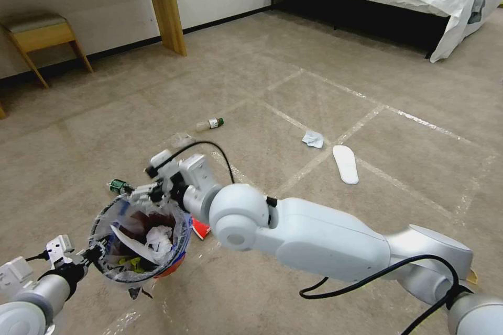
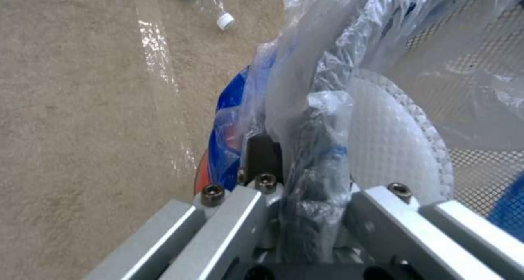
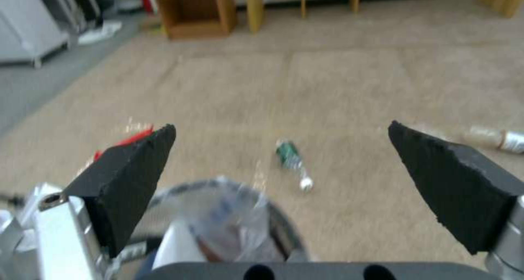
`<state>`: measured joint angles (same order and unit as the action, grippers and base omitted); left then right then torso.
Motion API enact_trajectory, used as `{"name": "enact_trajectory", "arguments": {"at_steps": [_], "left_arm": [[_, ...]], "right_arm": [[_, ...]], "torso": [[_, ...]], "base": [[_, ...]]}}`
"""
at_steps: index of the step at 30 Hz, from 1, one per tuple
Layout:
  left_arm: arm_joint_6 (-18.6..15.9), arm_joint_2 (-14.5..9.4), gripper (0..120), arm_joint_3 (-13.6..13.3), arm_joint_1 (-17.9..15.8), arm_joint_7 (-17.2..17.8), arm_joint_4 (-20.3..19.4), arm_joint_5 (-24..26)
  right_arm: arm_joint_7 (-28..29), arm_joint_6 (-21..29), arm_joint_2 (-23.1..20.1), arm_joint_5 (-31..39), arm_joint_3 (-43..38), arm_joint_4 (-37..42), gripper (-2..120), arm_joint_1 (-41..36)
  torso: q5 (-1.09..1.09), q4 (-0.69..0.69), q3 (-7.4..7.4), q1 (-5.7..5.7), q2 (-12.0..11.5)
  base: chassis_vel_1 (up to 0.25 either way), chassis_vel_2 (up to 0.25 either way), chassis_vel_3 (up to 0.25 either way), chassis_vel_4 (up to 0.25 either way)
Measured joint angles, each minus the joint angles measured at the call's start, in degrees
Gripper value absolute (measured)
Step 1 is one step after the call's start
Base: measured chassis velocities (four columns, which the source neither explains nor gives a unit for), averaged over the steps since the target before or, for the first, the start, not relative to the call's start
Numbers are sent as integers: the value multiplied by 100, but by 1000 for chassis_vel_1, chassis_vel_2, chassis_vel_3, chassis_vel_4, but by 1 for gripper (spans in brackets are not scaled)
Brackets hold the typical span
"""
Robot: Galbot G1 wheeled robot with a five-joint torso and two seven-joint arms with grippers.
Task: Pick up the trash bin and place the garbage on the floor into it.
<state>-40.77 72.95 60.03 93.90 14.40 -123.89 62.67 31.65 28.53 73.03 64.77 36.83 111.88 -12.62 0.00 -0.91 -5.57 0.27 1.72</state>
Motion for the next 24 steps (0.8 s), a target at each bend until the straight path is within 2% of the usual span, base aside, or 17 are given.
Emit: {"name": "enact_trajectory", "arguments": {"at_steps": [2,6,13,16,19,21,22,24], "left_arm": [[1,-11,1,8,-5,5,10,6],[1,-18,1,23,-7,13,25,19],[7,-3,1,39,-5,27,25,21],[53,29,1,44,-14,56,19,3],[62,44,1,49,-16,65,9,-6],[70,66,1,71,-18,74,-8,-8],[70,66,1,71,-18,74,-8,-8],[76,98,1,97,-1,76,-15,-26]], "right_arm": [[-110,-157,-80,-78,-176,58,99,-59],[-595,-957,-260,-489,-830,229,100,-423],[-1041,-1386,-591,-937,-1810,576,100,-1102],[-1451,-1734,-1008,-1286,-2736,795,100,-1714],[-1569,-1874,-1180,-1385,-3137,899,100,-1982],[-1694,-2250,-1444,-1581,-3668,1084,100,-2505],[-1694,-2250,-1444,-1581,-3668,1084,100,-2505],[-1761,-2555,-1595,-1858,-4172,1288,100,-3151]], "torso": [[0,0,0,0,0],[1,0,0,0,0],[2,0,0,0,0],[2,0,0,0,0],[2,-1,0,0,0],[2,-1,0,0,0],[2,-1,0,0,0],[2,-2,0,0,0]], "base": [[0,0,0,0],[0,0,0,0],[0,0,0,0],[0,0,0,0],[0,0,0,0],[0,0,0,0],[0,0,0,0],[0,0,0,0]]}}
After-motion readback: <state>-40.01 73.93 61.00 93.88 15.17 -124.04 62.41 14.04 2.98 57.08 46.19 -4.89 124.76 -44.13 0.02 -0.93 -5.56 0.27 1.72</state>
